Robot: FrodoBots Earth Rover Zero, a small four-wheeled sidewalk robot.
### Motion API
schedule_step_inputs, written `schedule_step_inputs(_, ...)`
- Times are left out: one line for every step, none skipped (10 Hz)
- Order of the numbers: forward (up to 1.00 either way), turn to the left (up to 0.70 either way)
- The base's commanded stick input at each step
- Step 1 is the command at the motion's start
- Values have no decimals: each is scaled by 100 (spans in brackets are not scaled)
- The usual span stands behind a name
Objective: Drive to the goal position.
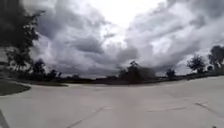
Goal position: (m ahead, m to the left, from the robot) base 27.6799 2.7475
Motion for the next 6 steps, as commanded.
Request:
schedule_step_inputs(85,26)
schedule_step_inputs(85,32)
schedule_step_inputs(85,23)
schedule_step_inputs(85,5)
schedule_step_inputs(85,0)
schedule_step_inputs(85,0)
